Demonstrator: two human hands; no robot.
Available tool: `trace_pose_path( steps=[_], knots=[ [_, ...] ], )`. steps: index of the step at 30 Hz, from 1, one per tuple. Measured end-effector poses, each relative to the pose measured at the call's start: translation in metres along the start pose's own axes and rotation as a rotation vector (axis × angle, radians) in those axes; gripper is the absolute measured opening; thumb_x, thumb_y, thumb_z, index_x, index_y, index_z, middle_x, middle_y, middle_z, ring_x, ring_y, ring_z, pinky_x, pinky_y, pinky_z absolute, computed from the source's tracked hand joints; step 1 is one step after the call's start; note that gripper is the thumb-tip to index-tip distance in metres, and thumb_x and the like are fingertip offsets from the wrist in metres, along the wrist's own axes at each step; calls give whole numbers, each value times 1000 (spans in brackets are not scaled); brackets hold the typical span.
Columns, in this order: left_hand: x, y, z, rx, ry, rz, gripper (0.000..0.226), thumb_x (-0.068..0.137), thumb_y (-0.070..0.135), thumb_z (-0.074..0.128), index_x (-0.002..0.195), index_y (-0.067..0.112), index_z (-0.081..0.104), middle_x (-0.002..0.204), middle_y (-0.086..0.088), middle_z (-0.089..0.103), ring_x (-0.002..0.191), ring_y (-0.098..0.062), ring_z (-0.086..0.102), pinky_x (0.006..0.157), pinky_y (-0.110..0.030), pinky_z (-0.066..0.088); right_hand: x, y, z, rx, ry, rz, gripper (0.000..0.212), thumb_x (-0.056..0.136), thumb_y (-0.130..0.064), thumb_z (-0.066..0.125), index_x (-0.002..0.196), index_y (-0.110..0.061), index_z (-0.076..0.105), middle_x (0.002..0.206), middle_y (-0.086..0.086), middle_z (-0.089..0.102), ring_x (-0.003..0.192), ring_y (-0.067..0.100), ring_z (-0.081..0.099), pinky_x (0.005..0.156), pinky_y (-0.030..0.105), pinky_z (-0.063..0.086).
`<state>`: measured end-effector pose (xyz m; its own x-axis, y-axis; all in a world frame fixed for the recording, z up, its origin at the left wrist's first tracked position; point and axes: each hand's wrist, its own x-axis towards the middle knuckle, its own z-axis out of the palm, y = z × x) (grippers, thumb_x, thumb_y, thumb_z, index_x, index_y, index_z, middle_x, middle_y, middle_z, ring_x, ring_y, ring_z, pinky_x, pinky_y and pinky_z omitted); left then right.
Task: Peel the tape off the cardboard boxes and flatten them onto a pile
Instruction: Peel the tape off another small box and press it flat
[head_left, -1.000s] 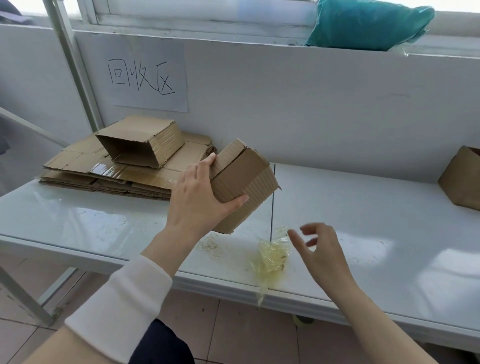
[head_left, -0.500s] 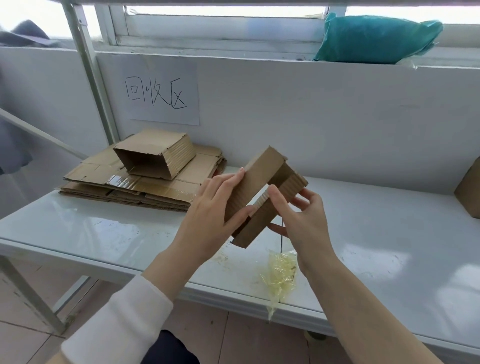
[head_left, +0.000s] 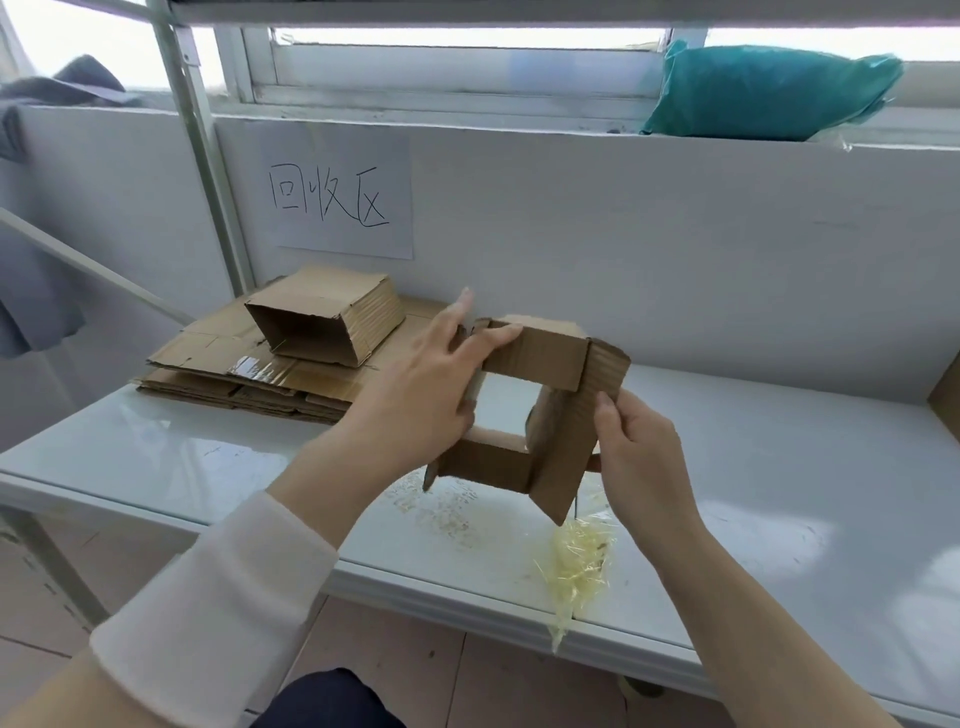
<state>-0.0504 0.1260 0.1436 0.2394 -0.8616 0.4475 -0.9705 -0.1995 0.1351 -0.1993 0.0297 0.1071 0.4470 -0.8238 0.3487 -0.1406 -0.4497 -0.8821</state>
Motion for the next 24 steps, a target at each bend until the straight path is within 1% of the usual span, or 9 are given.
trace_pose_path(
  steps=[2, 6, 8, 10, 12, 14, 16, 21, 24],
  knots=[
    [11, 6, -8, 176, 48, 48, 72, 85, 22, 64, 144, 35, 25, 158, -2, 5, 144, -20, 15, 106, -32, 35, 0, -6, 1, -75, -19, -65, 35, 98, -19, 36, 76, 5, 49, 63, 13, 49, 64, 37, 49, 68, 56, 50],
    [25, 6, -21, 91, 193, 113, 41, 88, 30, 58, 129, 27, 50, 131, 6, 51, 122, -12, 47, 96, -34, 46, 4, -10, -2, -98, -26, -144, 31, 98, -18, 36, 78, -3, 53, 63, 6, 52, 69, 36, 57, 68, 50, 53],
    [27, 6, -26, 30, 271, 123, 27, 93, 33, 50, 116, 21, 60, 113, 5, 62, 104, -13, 57, 82, -28, 47, 5, -8, -5, -130, -33, -175, 28, 99, -16, 36, 116, -20, 57, 59, -2, 50, 58, 18, 54, 65, 26, 55],
    [30, 5, -27, -16, 323, 88, 26, 95, 31, 47, 105, 16, 65, 100, 2, 66, 89, -15, 60, 73, -26, 45, 0, -8, -6, -175, -68, -318, 57, 98, -13, 39, 139, -44, 15, 57, -13, 45, 51, 5, 47, 59, 9, 44],
    [31, 2, -27, -57, 357, 25, 23, 94, 30, 50, 101, 15, 66, 92, 0, 68, 83, -16, 60, 72, -27, 45, -9, -6, -2, -223, -152, -487, 63, 96, -17, 43, 139, -51, 10, 93, -17, 60, 72, -7, 55, 78, 10, 48],
    [33, -4, -29, -86, 402, -56, 22, 94, 30, 51, 100, 15, 66, 89, -2, 68, 79, -17, 61, 73, -30, 48, -18, -6, 3, -358, -269, -565, 50, 93, -47, 38, 138, -53, 17, 146, -6, 35, 103, 6, 59, 91, 29, 53],
    [34, -9, -32, -132, 433, -138, 23, 94, 28, 50, 105, 13, 66, 90, -3, 67, 77, -15, 57, 72, -25, 43, -20, -2, 6, -553, -325, -554, 57, 77, -70, 40, 131, -49, 35, 155, -4, 15, 114, 17, 56, 93, 36, 51],
    [26, -28, -41, -229, 437, -303, 28, 96, 35, 46, 90, 15, 64, 74, 3, 56, 70, -11, 48, 62, -17, 29, -2, 2, 7, -340, -115, -621, 33, 64, -18, 83, 80, -11, 55, 101, -2, 56, 68, 12, 60, 66, 14, 56],
    [10, -55, -41, -771, 353, -343, 37, 86, 58, 42, 80, 25, 57, 77, 9, 54, 76, -6, 51, 76, -21, 39, 4, -5, 2, -101, -42, -495, 31, 66, -16, 78, 74, -18, 49, 78, -3, 62, 66, 14, 64, 62, 9, 52]
  ],
)
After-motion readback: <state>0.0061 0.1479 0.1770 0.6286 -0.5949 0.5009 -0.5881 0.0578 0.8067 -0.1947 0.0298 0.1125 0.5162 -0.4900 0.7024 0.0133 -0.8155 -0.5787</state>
